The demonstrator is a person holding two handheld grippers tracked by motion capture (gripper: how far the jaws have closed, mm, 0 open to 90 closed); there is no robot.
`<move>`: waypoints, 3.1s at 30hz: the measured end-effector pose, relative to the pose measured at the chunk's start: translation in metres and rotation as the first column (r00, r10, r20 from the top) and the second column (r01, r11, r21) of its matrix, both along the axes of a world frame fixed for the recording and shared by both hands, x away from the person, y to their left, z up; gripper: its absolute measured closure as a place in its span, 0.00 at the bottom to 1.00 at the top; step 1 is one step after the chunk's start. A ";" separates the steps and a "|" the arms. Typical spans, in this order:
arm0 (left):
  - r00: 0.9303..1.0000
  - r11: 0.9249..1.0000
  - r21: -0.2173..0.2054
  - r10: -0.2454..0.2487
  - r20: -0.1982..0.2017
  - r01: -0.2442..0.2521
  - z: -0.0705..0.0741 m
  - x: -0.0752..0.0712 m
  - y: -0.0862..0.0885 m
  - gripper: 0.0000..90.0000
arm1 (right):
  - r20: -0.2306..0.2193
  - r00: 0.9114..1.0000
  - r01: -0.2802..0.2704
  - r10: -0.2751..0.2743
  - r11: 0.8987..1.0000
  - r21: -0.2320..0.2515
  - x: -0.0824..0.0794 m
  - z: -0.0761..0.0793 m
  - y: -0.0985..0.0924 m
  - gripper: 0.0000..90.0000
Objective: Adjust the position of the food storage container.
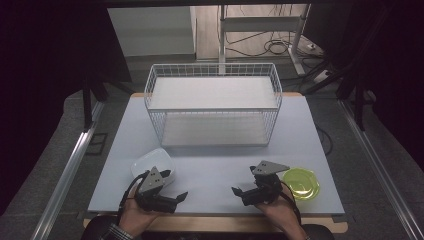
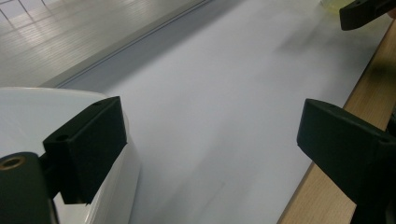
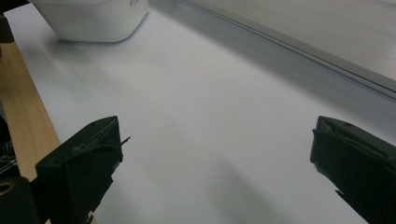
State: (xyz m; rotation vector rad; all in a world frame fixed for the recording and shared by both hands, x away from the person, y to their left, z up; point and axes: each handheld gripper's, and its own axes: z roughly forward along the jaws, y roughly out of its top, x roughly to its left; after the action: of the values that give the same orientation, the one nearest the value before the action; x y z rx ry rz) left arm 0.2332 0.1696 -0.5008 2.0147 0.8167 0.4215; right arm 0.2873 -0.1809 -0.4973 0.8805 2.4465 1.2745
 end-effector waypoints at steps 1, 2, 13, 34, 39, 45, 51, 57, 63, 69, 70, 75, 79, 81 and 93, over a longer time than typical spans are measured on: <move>1.000 1.000 0.004 -0.001 0.001 0.001 0.000 0.000 0.000 0.09 | 0.000 1.000 0.000 0.000 1.000 -0.001 0.000 0.000 0.000 0.03; 1.000 1.000 0.007 -0.001 0.001 0.001 -0.001 0.000 -0.001 0.09 | -0.001 1.000 -0.001 0.001 1.000 -0.001 0.000 0.000 0.000 0.04; 1.000 1.000 -0.029 -0.001 0.013 0.002 0.004 -0.002 0.002 0.13 | -0.005 1.000 -0.021 0.021 1.000 0.011 -0.002 0.001 0.002 0.11; 0.991 0.991 -0.045 0.126 0.037 -0.124 0.022 -0.001 0.043 0.90 | -0.033 0.999 -0.036 0.036 0.999 -0.018 0.000 -0.003 0.005 0.12; 0.986 0.982 -0.096 0.164 0.002 -0.163 0.022 0.005 0.062 0.99 | -0.042 0.998 -0.041 0.040 0.999 -0.021 0.000 -0.004 0.005 0.13; 0.966 0.960 -0.108 0.257 -0.012 -0.257 0.020 0.009 0.083 1.00 | -0.044 0.998 -0.044 0.042 0.999 -0.028 0.000 -0.004 0.005 0.13; 0.926 0.922 -0.090 0.375 -0.036 -0.377 0.014 0.016 0.114 0.99 | -0.048 0.998 -0.046 0.044 0.998 -0.038 0.001 -0.006 0.006 0.13; 0.882 0.878 -0.094 0.461 -0.097 -0.470 0.003 0.023 0.136 0.99 | -0.044 0.998 -0.045 0.043 0.998 -0.041 0.000 -0.006 0.006 0.13; 0.860 0.866 -0.049 0.485 -0.161 -0.498 -0.006 0.028 0.139 0.99 | -0.039 0.998 -0.047 0.046 0.998 -0.047 0.001 -0.008 0.007 0.13; 0.851 0.870 -0.020 0.476 -0.222 -0.492 -0.012 0.026 0.133 0.99 | -0.031 0.999 -0.043 0.041 0.997 -0.061 0.000 -0.009 0.009 0.13; 0.847 0.867 -0.009 0.484 -0.220 -0.498 -0.012 0.026 0.131 0.99 | -0.031 0.999 -0.043 0.041 0.997 -0.062 0.000 -0.009 0.009 0.13; 0.842 0.865 -0.013 0.484 -0.238 -0.502 -0.014 0.028 0.131 0.99 | -0.033 0.999 -0.043 0.041 0.997 -0.071 0.000 -0.010 0.010 0.13; 0.845 0.870 -0.010 0.477 -0.243 -0.493 -0.016 0.033 0.127 0.99 | -0.035 0.998 -0.046 0.044 0.996 -0.077 0.001 -0.012 0.011 0.13; 0.851 0.877 -0.007 0.464 -0.246 -0.480 -0.016 0.036 0.123 0.99 | -0.034 0.998 -0.049 0.046 0.996 -0.080 0.001 -0.012 0.012 0.13; 0.885 0.919 0.011 0.383 -0.265 -0.395 -0.020 0.050 0.092 0.99 | -0.040 0.998 -0.050 0.046 0.995 -0.089 0.001 -0.013 0.013 0.13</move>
State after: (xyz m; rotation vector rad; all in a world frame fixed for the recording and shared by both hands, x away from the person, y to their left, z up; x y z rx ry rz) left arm 0.2836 0.2612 -0.5213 1.8860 1.3982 0.3593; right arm 0.2883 -0.1679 -0.5105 0.8344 2.5468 1.1627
